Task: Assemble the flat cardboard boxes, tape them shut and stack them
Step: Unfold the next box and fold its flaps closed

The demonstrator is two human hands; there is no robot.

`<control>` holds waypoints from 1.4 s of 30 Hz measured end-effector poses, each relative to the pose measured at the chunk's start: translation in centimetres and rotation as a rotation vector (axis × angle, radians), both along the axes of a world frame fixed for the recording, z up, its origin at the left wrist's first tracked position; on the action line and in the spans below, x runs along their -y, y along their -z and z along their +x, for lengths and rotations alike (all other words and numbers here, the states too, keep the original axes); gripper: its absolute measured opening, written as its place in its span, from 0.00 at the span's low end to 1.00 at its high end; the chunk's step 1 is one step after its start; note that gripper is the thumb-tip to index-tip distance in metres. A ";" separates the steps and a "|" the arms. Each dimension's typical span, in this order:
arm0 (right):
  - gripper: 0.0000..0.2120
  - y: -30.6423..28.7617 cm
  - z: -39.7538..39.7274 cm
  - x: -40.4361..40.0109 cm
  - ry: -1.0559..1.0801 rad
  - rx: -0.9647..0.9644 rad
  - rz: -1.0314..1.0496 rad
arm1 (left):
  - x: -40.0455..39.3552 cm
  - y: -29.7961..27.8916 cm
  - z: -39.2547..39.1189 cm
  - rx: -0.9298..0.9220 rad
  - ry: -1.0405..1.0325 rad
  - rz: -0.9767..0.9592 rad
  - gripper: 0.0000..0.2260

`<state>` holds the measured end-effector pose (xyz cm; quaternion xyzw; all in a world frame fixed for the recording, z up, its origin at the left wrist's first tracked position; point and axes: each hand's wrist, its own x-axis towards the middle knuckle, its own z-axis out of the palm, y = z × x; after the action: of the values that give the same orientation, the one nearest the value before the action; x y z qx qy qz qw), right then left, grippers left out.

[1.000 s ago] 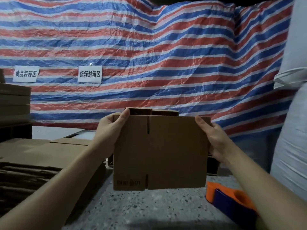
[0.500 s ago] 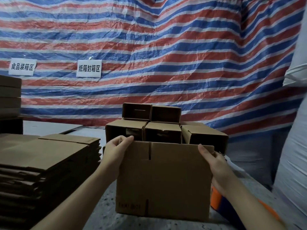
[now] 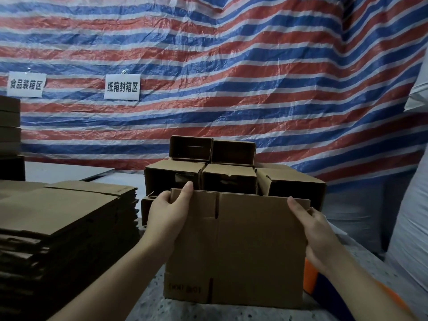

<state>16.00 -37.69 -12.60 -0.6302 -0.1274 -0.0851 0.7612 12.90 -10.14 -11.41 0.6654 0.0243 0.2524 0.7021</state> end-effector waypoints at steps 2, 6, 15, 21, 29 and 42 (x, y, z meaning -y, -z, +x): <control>0.19 0.0 0.0 0.1 -0.008 0.003 0.002 | 0.4 0.2 -0.2 -0.014 0.020 -0.045 0.19; 0.17 -0.2 -0.3 0.2 -0.035 -0.004 0.008 | 0.7 0.8 -0.1 0.045 -0.018 -0.044 0.17; 0.20 -0.8 -0.8 -0.3 -0.057 0.013 -0.004 | 0.9 0.7 0.0 0.032 -0.036 -0.063 0.16; 0.22 -0.9 -1.1 -0.7 0.026 -0.002 -0.048 | 1.3 0.6 -0.3 0.016 0.013 -0.129 0.16; 0.20 -2.2 -2.3 -1.6 -0.063 0.099 -0.060 | 0.4 -0.6 -0.4 -0.013 0.064 -0.077 0.25; 0.30 -2.8 -2.9 -2.9 -0.246 -0.023 0.081 | -1.3 -2.1 -0.3 -0.128 0.432 -0.201 0.19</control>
<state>13.12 -34.80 -9.79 -0.5793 -0.1917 0.0110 0.7922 12.59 -8.79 -9.26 0.5968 -0.0489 0.0501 0.7993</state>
